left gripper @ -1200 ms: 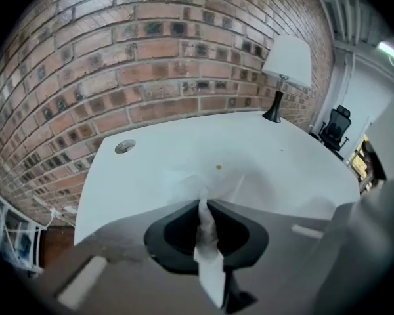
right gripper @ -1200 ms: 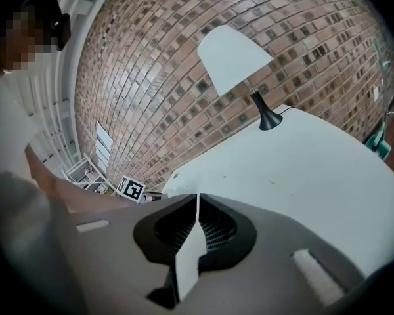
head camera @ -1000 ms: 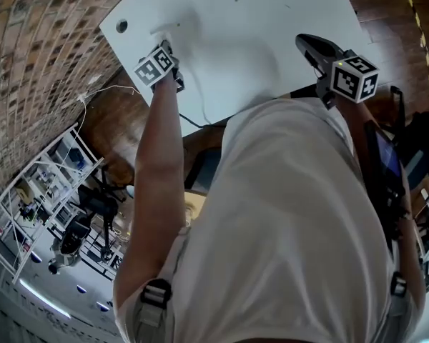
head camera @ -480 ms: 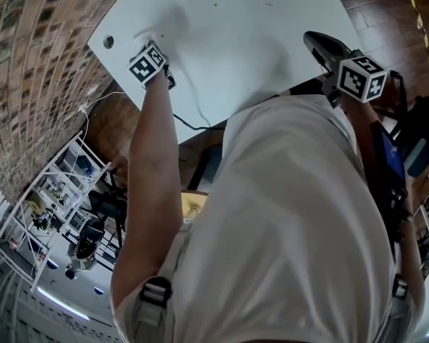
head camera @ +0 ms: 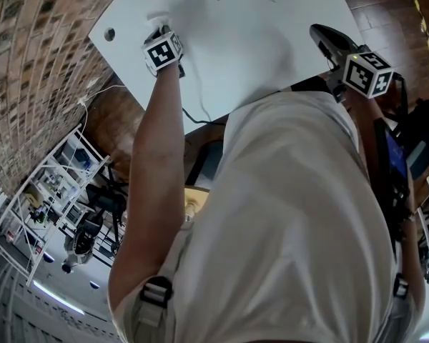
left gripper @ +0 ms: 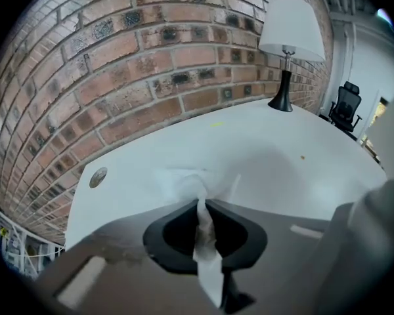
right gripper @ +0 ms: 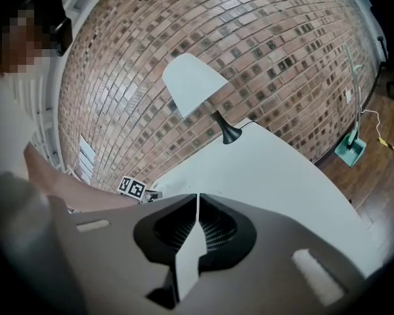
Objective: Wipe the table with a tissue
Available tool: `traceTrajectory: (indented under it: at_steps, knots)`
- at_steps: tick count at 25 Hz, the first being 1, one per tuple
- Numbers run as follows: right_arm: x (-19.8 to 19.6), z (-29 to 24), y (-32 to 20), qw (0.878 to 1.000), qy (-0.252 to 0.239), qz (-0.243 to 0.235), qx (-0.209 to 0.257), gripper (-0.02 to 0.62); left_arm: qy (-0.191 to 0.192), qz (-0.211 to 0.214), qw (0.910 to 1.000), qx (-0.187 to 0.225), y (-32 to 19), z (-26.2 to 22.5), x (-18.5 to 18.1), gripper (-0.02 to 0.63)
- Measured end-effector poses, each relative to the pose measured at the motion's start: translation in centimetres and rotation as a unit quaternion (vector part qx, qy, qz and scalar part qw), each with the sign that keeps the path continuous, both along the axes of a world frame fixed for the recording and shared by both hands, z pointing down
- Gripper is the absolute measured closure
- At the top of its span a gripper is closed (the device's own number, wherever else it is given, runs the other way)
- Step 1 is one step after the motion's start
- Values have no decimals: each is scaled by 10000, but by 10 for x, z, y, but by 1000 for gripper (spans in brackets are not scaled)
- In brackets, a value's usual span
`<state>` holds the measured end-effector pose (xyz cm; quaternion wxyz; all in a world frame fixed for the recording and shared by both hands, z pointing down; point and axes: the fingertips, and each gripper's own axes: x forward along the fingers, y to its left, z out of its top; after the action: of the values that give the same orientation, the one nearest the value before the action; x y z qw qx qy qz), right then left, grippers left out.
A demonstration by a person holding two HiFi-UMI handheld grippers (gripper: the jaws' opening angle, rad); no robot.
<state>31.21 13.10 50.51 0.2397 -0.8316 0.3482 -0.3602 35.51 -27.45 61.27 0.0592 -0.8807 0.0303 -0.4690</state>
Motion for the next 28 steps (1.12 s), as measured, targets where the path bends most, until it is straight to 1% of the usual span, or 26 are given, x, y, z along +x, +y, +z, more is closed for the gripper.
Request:
traceTrajectory:
  at_steps: [2, 3, 4, 6, 8, 9, 13, 15, 17, 19, 21, 22, 23, 24, 26, 28]
  knots:
    - [-3, 0, -2, 10000, -8, 0, -6, 577, 25, 165, 9998, -51, 6, -1, 2, 598]
    - [-5, 1, -4, 10000, -20, -8, -10, 577, 38, 311, 9994, -119, 10, 0, 3, 598]
    - [-7, 2, -6, 10000, -33, -22, -14, 578, 43, 511, 9984, -223, 16, 0, 4, 598]
    - [-11, 4, -10, 10000, -50, -50, -22, 577, 1, 1072, 9933, -432, 33, 1, 5, 594]
    - [-12, 3, -12, 10000, -51, -63, -21, 577, -81, 1688, 9842, -533, 52, 2, 3, 592]
    - [-12, 2, -13, 10000, -44, -65, -19, 577, -113, 1917, 9798, -566, 60, 2, 2, 592]
    - [-11, 0, -17, 10000, -8, -80, -4, 578, -200, 2534, 9647, -686, 95, 10, -11, 589]
    - [-10, 2, -22, 9999, 14, -123, 12, 578, -255, 2905, 9537, -734, 117, 13, -21, 589]
    - [-6, 5, -29, 9998, 39, -179, 53, 577, -294, 3264, 9425, -651, 135, 17, -31, 589]
    - [-5, 6, -33, 9997, 51, -227, 73, 577, -309, 3486, 9351, -551, 148, 20, -40, 589]
    - [-6, 4, -35, 9996, 62, -272, 68, 577, -348, 3574, 9313, -612, 156, 21, -52, 589]
    - [-7, 3, -38, 9995, 69, -296, 73, 577, -374, 3574, 9310, -640, 154, 20, -58, 589]
    - [-7, 1, -41, 9994, 77, -321, 81, 578, -394, 3520, 9330, -636, 148, 20, -62, 588]
    - [-7, -1, -43, 9993, 85, -344, 89, 577, -397, 3397, 9378, -605, 139, 19, -65, 588]
    - [-7, -2, -44, 9992, 95, -375, 99, 578, -352, 2981, 9526, -498, 114, 19, -69, 588]
    - [-7, -2, -43, 9991, 96, -392, 99, 577, -279, 2413, 9692, -395, 83, 20, -70, 586]
